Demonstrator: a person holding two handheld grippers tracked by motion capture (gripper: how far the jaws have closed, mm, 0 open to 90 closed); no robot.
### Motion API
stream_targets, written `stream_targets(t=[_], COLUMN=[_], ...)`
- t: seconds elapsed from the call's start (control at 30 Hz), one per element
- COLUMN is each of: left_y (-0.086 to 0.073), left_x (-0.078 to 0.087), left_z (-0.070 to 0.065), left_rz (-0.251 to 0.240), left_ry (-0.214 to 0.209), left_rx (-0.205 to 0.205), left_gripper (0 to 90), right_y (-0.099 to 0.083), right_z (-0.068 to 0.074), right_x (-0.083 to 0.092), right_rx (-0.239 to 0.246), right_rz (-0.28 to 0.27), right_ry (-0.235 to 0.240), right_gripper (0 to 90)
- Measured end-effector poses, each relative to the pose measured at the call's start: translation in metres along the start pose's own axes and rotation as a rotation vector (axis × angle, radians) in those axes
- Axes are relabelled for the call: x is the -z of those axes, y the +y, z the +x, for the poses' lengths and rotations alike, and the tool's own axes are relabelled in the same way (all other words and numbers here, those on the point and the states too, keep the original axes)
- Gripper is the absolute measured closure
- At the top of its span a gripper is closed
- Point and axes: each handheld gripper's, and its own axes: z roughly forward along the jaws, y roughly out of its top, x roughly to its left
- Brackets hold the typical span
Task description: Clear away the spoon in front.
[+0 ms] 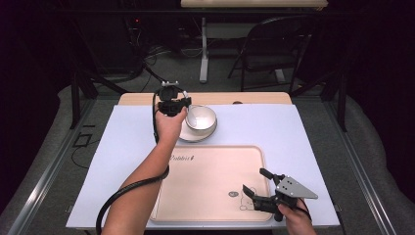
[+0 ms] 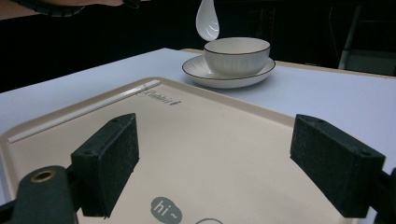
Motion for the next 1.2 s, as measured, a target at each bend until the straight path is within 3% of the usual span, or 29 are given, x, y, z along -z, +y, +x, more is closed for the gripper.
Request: stream_targets(t=[0.77, 1.2], left_y=[-0.006, -0.019], left_x=[0.026, 0.043], left_z=[-0.005, -0.004], left_rz=[0.016, 0.017], left_ry=[-0.063, -0.106], left_rx=[-0.047, -0.061], left_gripper=[85.5, 85.5], right_y=[0.000, 0.000], right_z=[0.000, 0.000], right_x=[0.000, 0.000], right_rx=[-0.001, 0.002], right_rz=[0.004, 0.005], right_ry=[-0.002, -0.004], right_gripper=[14.7, 14.7])
